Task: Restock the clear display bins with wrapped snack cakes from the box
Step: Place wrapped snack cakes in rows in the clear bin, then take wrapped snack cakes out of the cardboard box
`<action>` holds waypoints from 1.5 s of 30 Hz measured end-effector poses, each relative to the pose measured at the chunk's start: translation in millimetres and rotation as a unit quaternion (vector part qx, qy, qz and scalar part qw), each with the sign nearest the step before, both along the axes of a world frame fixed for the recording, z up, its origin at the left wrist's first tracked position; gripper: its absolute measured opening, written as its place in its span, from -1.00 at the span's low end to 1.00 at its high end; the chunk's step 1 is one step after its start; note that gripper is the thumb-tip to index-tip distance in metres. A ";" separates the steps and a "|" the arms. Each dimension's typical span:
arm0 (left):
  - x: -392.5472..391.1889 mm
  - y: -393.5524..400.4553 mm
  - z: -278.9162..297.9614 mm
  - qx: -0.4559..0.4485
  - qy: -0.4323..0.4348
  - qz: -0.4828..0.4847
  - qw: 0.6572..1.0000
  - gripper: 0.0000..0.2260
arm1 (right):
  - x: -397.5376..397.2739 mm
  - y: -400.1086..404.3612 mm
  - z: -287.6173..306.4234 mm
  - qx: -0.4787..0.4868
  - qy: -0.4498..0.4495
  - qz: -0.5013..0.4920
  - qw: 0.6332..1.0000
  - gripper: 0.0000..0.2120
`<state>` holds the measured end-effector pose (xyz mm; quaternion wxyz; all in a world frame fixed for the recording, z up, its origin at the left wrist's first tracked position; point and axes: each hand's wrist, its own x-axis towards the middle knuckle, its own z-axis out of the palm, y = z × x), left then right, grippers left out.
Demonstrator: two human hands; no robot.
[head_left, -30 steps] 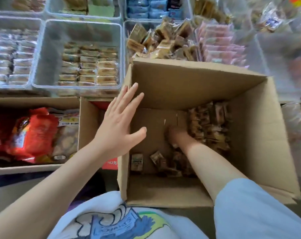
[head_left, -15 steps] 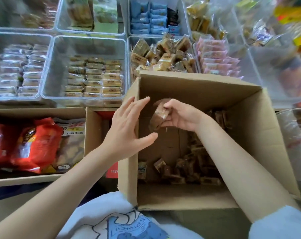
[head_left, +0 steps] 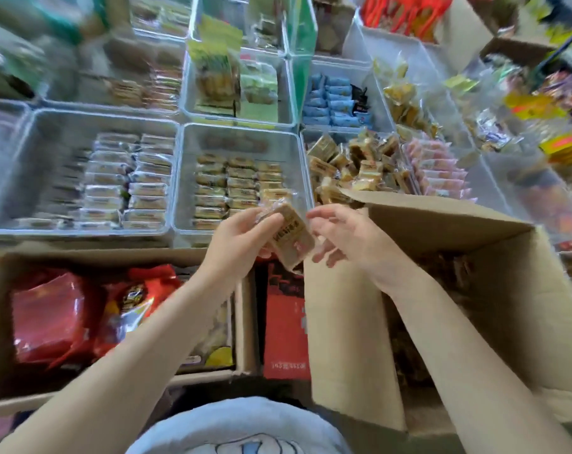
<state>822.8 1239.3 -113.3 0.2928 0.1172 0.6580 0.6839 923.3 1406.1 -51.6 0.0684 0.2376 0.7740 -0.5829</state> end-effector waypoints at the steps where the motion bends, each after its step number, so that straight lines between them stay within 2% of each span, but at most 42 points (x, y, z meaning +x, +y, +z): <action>1: -11.5 -14.7 -4.0 0.003 -0.012 0.013 1.000 -0.90 | -17.0 -21.0 -5.5 -0.004 0.008 0.007 1.000 -0.79; 3: -34.0 -46.5 -13.7 0.003 -0.022 0.053 0.998 -0.84 | -54.3 -67.3 -21.0 -0.022 0.020 0.018 0.999 -0.83; 5: -55.7 -80.3 -25.8 -0.020 0.011 0.093 0.995 -0.78 | -92.4 -111.7 -40.3 -0.054 0.020 0.023 0.998 -0.81; 7: -79.6 -117.3 -38.3 -0.059 0.077 0.094 0.991 -0.69 | -130.0 -148.3 -58.1 -0.068 0.011 0.031 0.997 -0.79; 10: -123.8 -178.4 -57.6 -0.172 0.185 0.045 0.967 -0.57 | -182.6 -187.1 -76.2 -0.013 0.002 0.070 0.997 -0.82; 12: -151.9 -221.7 -74.7 -0.268 0.230 0.052 0.934 -0.46 | -215.9 -209.3 -83.1 0.035 -0.003 0.093 0.995 -0.83; 14: -169.8 -257.8 -96.4 -0.383 0.272 0.078 0.879 -0.35 | -246.7 -228.0 -90.6 0.070 0.002 0.094 0.993 -0.83; 16: -176.1 -287.6 -118.7 -0.480 0.287 0.073 0.826 -0.34 | -278.3 -251.0 -102.4 0.097 0.021 0.101 0.990 -0.82; 18: -172.0 -306.8 -136.6 -0.530 0.287 0.025 0.798 -0.36 | -305.5 -273.9 -115.4 0.142 0.047 0.118 0.982 -0.78; 20: -167.3 -318.4 -149.2 -0.542 0.298 -0.016 0.786 -0.31 | -325.5 -293.6 -130.1 0.212 0.069 0.140 0.965 -0.76; 24: -171.2 -327.6 -151.5 -0.530 0.314 -0.024 0.787 -0.27 | -339.2 -318.6 -153.1 0.329 0.097 0.176 0.923 -0.70; 28: -171.7 -331.9 -153.1 -0.536 0.313 -0.033 0.783 -0.27 | -341.1 -323.6 -166.2 0.420 0.116 0.248 0.865 -0.79; 32: -168.5 -328.4 -156.1 -0.538 0.296 -0.028 0.788 -0.26 | -336.8 -323.2 -180.6 0.412 0.083 0.298 0.857 -0.84; 35: -167.4 -325.2 -156.2 -0.524 0.287 -0.018 0.801 -0.23 | -333.9 -324.6 -185.1 0.409 0.065 0.331 0.848 -0.73; 38: -167.7 -325.6 -154.5 -0.512 0.281 -0.018 0.812 -0.22 | -335.3 -320.5 -185.0 0.441 -0.018 0.386 0.810 -0.63; 40: -167.3 -324.3 -151.4 -0.514 0.274 -0.022 0.812 -0.22 | -331.7 -313.8 -180.3 0.443 -0.038 0.407 0.798 -0.62; 41: -167.6 -322.4 -149.3 -0.513 0.269 -0.020 0.815 -0.22 | -326.3 -309.2 -175.4 0.432 -0.022 0.401 0.807 -0.63; 45: -163.9 -304.1 -133.3 -0.514 0.226 0.008 0.827 -0.27 | -271.5 -280.7 -133.4 0.312 0.076 0.300 0.898 -0.74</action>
